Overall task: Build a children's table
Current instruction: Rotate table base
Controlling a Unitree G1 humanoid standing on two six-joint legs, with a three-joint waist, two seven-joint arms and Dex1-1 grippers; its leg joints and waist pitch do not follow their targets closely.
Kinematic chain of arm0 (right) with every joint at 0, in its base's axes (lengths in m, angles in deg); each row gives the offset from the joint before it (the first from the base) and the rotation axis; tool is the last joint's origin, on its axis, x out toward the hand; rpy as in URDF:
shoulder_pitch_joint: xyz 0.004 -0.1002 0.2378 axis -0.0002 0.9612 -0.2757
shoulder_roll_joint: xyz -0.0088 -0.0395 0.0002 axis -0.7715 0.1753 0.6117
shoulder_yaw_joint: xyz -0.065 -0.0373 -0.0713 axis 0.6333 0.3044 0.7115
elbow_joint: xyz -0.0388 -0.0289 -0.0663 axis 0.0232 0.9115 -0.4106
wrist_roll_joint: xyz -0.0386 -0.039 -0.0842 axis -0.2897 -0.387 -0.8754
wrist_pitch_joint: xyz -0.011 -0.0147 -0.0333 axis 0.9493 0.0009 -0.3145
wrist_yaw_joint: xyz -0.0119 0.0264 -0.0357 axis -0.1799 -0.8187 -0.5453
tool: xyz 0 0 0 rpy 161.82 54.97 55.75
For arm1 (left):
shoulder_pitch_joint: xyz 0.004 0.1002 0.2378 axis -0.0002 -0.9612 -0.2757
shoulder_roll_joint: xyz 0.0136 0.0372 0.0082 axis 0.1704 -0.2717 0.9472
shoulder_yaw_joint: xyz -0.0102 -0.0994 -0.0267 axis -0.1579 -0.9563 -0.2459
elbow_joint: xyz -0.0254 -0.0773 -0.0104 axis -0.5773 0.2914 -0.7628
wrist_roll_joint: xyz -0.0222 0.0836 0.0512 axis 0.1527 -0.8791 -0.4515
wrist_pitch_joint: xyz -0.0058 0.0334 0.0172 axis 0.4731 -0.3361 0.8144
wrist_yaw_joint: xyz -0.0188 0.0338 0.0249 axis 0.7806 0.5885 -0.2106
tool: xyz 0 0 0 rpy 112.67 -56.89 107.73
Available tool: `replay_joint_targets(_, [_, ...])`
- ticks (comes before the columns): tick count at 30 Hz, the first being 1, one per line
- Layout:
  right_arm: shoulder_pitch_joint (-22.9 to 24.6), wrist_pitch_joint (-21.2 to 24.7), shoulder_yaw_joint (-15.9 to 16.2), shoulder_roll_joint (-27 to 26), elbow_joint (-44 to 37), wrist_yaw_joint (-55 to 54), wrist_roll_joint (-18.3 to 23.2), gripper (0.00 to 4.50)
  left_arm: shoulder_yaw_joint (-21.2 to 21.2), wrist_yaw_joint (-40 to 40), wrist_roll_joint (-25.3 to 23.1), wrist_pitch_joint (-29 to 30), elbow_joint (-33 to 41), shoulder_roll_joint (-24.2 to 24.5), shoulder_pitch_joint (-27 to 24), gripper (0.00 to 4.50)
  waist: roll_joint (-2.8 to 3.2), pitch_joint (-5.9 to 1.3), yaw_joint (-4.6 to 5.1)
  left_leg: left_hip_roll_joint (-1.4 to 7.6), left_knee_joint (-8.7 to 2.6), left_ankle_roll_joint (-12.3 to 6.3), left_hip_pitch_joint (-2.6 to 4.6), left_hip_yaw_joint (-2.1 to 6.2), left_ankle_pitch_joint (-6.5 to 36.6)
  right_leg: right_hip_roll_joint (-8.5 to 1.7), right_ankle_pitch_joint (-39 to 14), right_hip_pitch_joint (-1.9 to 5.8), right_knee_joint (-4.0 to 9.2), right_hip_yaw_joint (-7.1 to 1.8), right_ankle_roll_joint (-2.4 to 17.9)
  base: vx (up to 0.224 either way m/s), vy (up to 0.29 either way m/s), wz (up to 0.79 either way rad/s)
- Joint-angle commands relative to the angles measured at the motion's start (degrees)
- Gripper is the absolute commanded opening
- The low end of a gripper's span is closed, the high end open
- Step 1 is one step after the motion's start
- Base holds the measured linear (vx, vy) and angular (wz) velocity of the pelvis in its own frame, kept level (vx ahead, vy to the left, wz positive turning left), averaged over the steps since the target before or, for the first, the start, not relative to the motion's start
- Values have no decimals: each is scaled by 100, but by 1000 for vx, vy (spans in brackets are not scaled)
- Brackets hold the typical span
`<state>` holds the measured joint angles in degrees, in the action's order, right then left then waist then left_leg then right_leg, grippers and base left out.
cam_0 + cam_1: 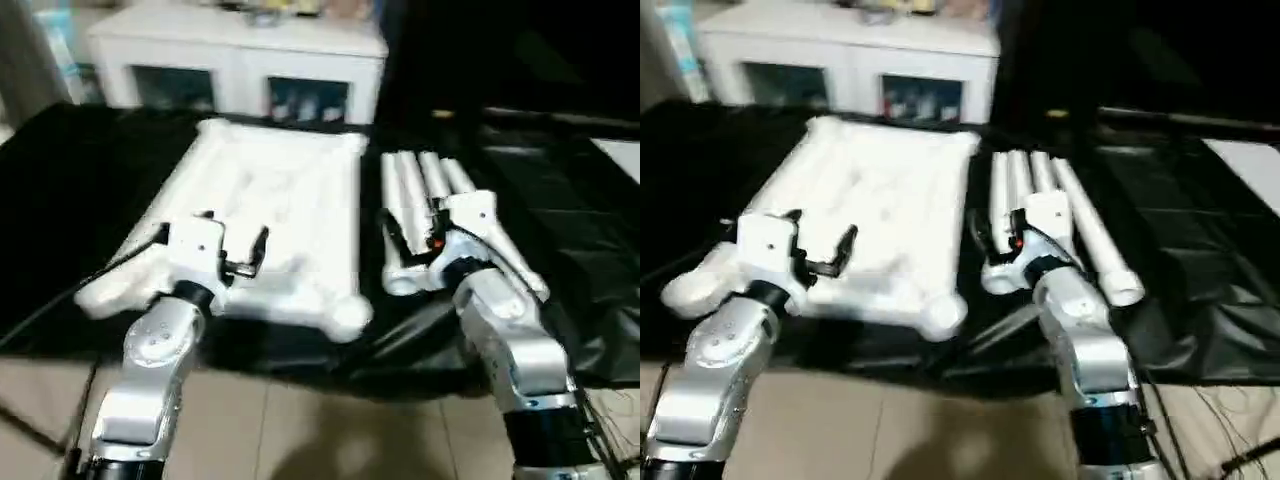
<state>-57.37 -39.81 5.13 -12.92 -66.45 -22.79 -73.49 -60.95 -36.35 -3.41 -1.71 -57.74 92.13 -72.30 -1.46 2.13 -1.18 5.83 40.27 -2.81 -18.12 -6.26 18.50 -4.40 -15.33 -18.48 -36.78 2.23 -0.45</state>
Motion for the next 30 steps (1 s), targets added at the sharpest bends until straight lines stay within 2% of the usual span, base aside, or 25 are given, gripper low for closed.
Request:
replay_joint_targets(1, [-83,35,34,-66,-110,7,17,450,-95,-19,9,27,37,111,53,444,-122,-304,-277,160,167,-177,-725,109,-445,-954,-1541,850,820,-787,1618,123,-35,-4])
replay_joint_targets(2, [-63,55,67,-81,-131,7,38,450,-110,-32,10,31,26,110,59,444,-70,-291,-280,213,128,-83,-753,116,-608,-907,-1362,806,816,-696,1757,123,-35,-4])
replay_joint_targets(3, [-56,58,81,-84,-135,8,45,450,-116,-36,10,32,21,110,62,444,100,-283,-263,308,-216,202,-531,81,-854,-506,-1308,591,778,-594,1904,117,-24,-4])
replay_joint_targets(4, [-50,62,97,-81,-137,4,52,450,-119,-40,10,33,19,113,62,444,315,-296,-221,491,-777,643,-123,-71,-929,13,-1489,388,694,-312,1375,111,48,-31])
replay_joint_targets(5, [-44,68,115,-76,-143,5,46,450,-122,-44,18,35,22,116,59,444,395,-253,-189,745,-993,740,174,101,-374,222,-1376,116,462,-180,915,111,48,-31])
replay_joint_targets(6, [-39,71,120,-79,-154,18,46,450,-125,-53,25,34,27,121,53,444,383,-317,-24,1396,-1235,856,712,456,1130,84,-1143,-364,-176,-47,513,134,63,-52])
replay_joint_targets(7, [-36,75,119,-84,-165,32,50,450,-129,-63,30,30,31,125,47,444,379,-322,-46,1490,-1241,820,803,386,1393,-60,-583,-531,-411,48,244,157,13,-49])
replay_joint_targets(8, [-35,80,114,-89,-171,41,60,450,-130,-72,32,24,32,130,43,444,379,-279,-83,1491,-1276,793,757,252,1387,-112,-337,-577,-447,98,179,157,13,-49])
replay_joint_targets(9, [-41,57,137,-57,-179,65,25,450,-134,-98,39,19,33,141,34,444,171,-219,-92,1238,-1330,110,524,280,1390,-192,220,-484,-367,120,131,133,-4,-45])
replay_joint_targets(10, [-46,31,153,-35,-194,110,20,450,-130,-154,59,10,33,167,23,444,263,-173,-49,992,-1307,-142,434,77,1458,-206,403,-403,-96,133,214,140,-42,-12])
replay_joint_targets(11, [-52,28,158,-16,-221,176,47,450,-119,-264,103,-47,31,211,8,444,-31,-300,-115,410,-919,-389,222,-310,1405,-364,506,-15,347,-156,488,140,-42,-12])
replay_joint_targets(12, [-60,22,155,1,-245,240,65,450,-112,-446,228,-86,53,259,-23,444,-145,-350,-323,100,-191,-380,-341,-266,654,-1001,48,649,725,-844,1225,166,-64,4])
replay_joint_targets(13, [-72,29,142,17,-266,309,104,450,-85,-633,315,-84,76,344,-56,444,-187,-477,-408,206,51,-244,-722,-30,-456,-1045,1212,899,499,-860,1543,171,-55,-10])
replay_joint_targets(14, [-104,42,129,65,-311,475,208,450,-101,-988,521,-119,87,487,-113,444,-204,-477,-390,217,-9,-147,-851,35,-938,-945,2534,897,305,-759,1549,171,-55,-10])
replay_joint_targets(15, [-114,47,146,101,-333,563,258,450,-117,-1157,606,-196,80,554,-138,444,-98,-468,-367,277,-361,104,-853,77,-1945,-612,5109,740,-72,-392,1487,89,-53,-16])
replay_joint_targets(16, [-124,58,183,165,-369,715,328,450,-130,-1401,696,-353,61,660,-180,444,121,-450,-340,284,-742,154,-582,70,-2889,-196,5337,401,-136,56,1020,-53,-40,-20])
replay_joint_targets(17, [-130,51,230,237,-416,882,386,450,-134,-1663,773,-513,39,781,-229,444,288,-522,-337,433,-717,-146,-484,185,-3162,-104,4923,298,-167,94,694,-53,-40,-20])
replay_joint_targets(18, [-142,60,322,399,-515,1232,500,450,-105,-2134,909,-548,39,1027,-284,444,308,-545,-166,787,-495,-636,-220,469,-4553,-39,3923,-36,-368,72,382,-25,-36,-24])
replay_joint_targets(19, [-147,65,385,510,-582,1469,575,450,-81,-2443,996,-548,42,1191,-319,444,325,-557,-204,1054,-437,-1048,76,654,-5235,-276,2411,-368,-198,-159,257,0,0,0])
replay_joint_targets(20, [-147,38,440,613,-650,1690,638,450,-30,-2694,1013,-559,36,1357,-334,444,267,-541,-182,1034,-457,-1106,22,633,-5123,-384,2126,-362,-110,-248,277,0,0,0])
replay_joint_targets(21, [-160,44,489,719,-704,1921,720,450,28,-2961,1039,-522,23,1527,-332,444,220,-449,-295,684,-487,-835,-276,299,-4087,-377,2214,-159,67,-256,504,0,0,0])
replay_joint_targets(22, [-168,76,525,811,-744,2091,777,450,72,-3174,1080,-455,15,1649,-326,444,155,-379,-383,525,-630,-320,-466,75,-2417,-396,2172,16,153,-265,632,-52,16,-2])
replay_joint_targets(25, [-185,169,597,1093,-859,2641,918,450,252,-3761,1260,-87,-38,2033,-223,444,185,-258,-391,670,-941,478,-303,2,247,-290,136,-11,316,-217,1004,-76,15,-2])
replay_joint_targets(27, [-181,287,639,1287,-958,2965,1026,450,434,-4175,1379,170,-76,2291,-117,444,204,-201,-385,697,-1017,708,-221,-32,1076,-309,-951,-86,404,-261,1066,-92,13,-1])
replay_joint_targets(30, [-144,339,677,1521,-1090,3387,1244,450,675,-4730,1329,50,-200,2580,18,444,194,-79,-399,675,-1050,1019,-79,-44,2215,-409,-2893,-220,627,-307,793,-94,13,0])
